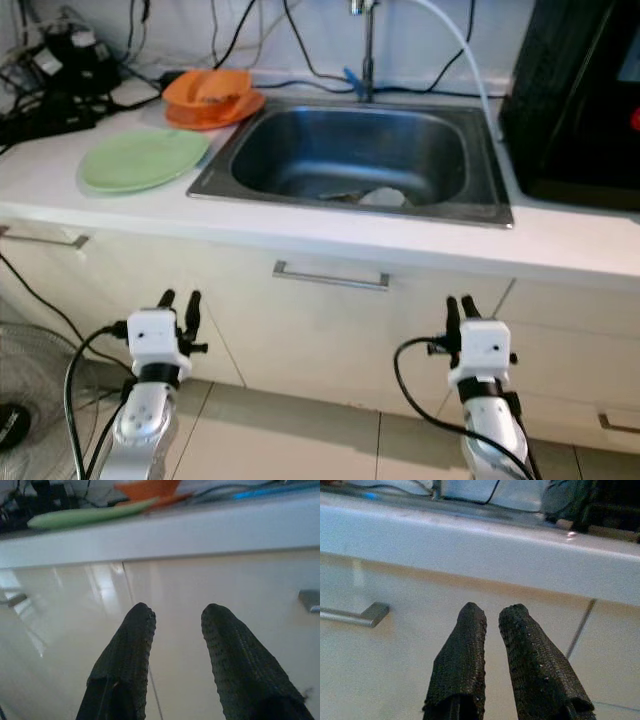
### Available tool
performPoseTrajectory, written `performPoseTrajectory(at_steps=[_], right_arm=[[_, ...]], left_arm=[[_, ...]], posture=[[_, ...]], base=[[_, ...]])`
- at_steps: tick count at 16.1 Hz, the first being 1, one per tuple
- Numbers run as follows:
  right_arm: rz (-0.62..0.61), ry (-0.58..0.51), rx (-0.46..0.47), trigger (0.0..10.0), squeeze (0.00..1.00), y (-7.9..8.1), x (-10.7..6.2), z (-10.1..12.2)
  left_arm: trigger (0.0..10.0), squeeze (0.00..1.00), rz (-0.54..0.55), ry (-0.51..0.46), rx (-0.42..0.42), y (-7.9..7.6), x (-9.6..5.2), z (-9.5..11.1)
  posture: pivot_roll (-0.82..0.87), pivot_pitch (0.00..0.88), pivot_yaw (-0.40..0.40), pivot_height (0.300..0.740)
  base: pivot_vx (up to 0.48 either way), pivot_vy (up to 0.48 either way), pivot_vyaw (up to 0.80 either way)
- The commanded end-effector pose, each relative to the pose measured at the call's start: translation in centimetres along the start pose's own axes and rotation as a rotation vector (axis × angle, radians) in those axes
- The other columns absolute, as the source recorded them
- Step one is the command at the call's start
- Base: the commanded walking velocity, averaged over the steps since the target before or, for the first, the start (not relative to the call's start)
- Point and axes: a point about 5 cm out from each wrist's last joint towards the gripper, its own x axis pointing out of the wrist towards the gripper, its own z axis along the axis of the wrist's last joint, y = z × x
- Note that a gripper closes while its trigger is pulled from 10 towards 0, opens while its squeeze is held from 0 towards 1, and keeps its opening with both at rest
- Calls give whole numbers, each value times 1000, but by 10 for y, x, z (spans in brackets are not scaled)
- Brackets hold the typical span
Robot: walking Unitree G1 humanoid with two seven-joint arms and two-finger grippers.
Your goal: Kitchen organization
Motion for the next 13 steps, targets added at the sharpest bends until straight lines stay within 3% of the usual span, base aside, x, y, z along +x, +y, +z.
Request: performPoseTrajectory(at_steps=[1, 5, 8, 11, 13], right_arm=[[-13, -61, 6, 10000, 0, 1, 7, 18], [-13, -223, 68, 10000, 0, 11, 45, 78], [23, -254, 94, 10000, 0, 24, 67, 99], [65, -240, 141, 10000, 0, 43, 88, 110], [94, -214, 170, 10000, 0, 63, 108, 118]], left_arm=[[10000, 0, -6, -62, 22, -1, 5, 16], [10000, 0, -47, -241, 10, -13, 26, 63], [10000, 0, -94, -304, -8, -24, 43, 93], [10000, 0, -76, -276, -43, -29, 65, 104], [10000, 0, -119, -249, -96, -38, 89, 112]], posture=[[-3, 11, 68, 740], [3, 0, 66, 740], [4, 0, 67, 740], [18, 0, 67, 740], [24, 0, 70, 740]], base=[[0, 0, 0], [0, 0, 0], [0, 0, 0], [0, 0, 0], [0, 0, 0]])
